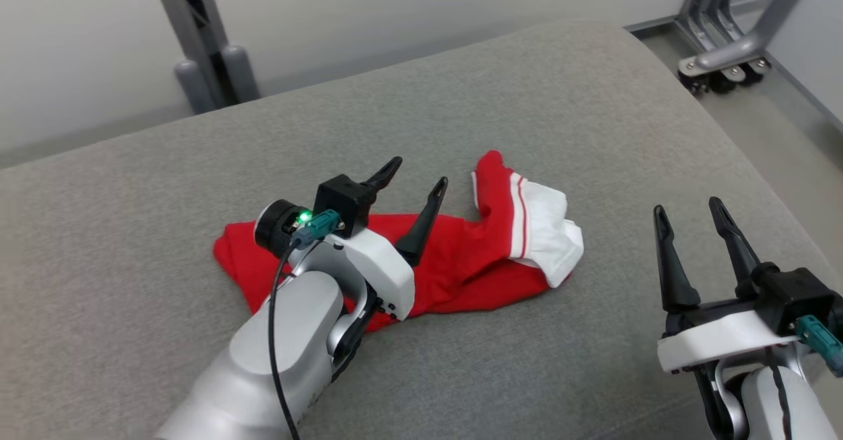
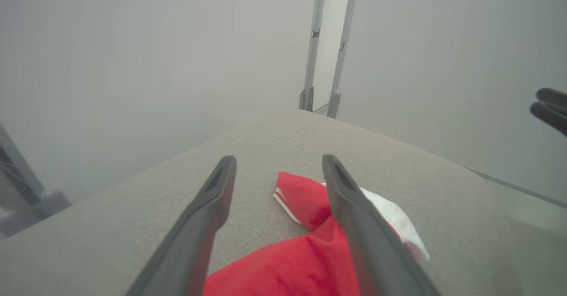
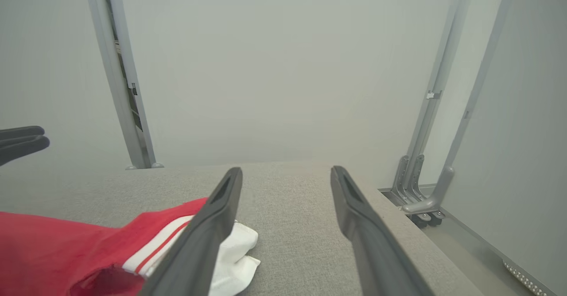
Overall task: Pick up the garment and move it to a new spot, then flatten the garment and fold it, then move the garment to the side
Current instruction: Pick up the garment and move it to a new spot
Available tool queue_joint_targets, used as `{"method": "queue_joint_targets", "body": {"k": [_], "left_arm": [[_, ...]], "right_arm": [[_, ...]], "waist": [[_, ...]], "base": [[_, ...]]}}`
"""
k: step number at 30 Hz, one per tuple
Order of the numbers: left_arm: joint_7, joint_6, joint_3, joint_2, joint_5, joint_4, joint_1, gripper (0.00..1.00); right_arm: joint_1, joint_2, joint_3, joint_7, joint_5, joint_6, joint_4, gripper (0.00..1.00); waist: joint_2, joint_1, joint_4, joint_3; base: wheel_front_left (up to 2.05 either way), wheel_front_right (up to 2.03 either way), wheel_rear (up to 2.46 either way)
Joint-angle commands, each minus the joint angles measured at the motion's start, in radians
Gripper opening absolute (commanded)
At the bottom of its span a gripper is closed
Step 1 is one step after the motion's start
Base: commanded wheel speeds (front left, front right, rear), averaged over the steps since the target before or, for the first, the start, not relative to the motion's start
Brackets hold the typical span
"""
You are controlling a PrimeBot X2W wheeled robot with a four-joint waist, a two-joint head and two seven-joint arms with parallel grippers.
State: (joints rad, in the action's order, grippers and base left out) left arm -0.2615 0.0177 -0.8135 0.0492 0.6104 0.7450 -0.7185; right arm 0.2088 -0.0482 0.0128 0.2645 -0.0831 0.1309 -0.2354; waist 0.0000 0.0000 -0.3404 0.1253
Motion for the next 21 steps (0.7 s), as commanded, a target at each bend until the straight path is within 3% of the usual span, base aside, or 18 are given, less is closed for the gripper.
{"method": "queue_joint_targets", "body": {"k": [1,11,16,21], "left_arm": [[-0.004,-0.005,0.012,0.008,-0.012,-0.006,0.018,1.0],[-0.004,-0.069,0.249,0.088,-0.21,-0.192,0.223,1.0],[-0.004,-0.084,0.382,0.1,-0.26,-0.291,0.366,1.0],[-0.004,-0.091,0.518,0.069,-0.311,-0.394,0.515,1.0]], "right_arm": [[-0.009,-0.004,-0.006,0.002,0.008,0.0,0.003,1.0],[-0.061,-0.005,-0.021,0.002,0.032,0.0,0.036,1.0],[-0.081,-0.005,-0.013,0.002,0.041,0.0,0.047,1.0],[-0.097,-0.005,-0.013,0.002,0.051,0.0,0.04,1.0]], "waist": [[0.0,0.0,0.062,-0.04],[0.0,0.0,0.264,-0.124],[0.0,0.0,0.317,-0.147],[0.0,0.0,0.336,-0.16]], "base": [[0.0,0.0,0.0],[0.0,0.0,0.0],[0.0,0.0,0.0],[0.0,0.0,0.0]]}}
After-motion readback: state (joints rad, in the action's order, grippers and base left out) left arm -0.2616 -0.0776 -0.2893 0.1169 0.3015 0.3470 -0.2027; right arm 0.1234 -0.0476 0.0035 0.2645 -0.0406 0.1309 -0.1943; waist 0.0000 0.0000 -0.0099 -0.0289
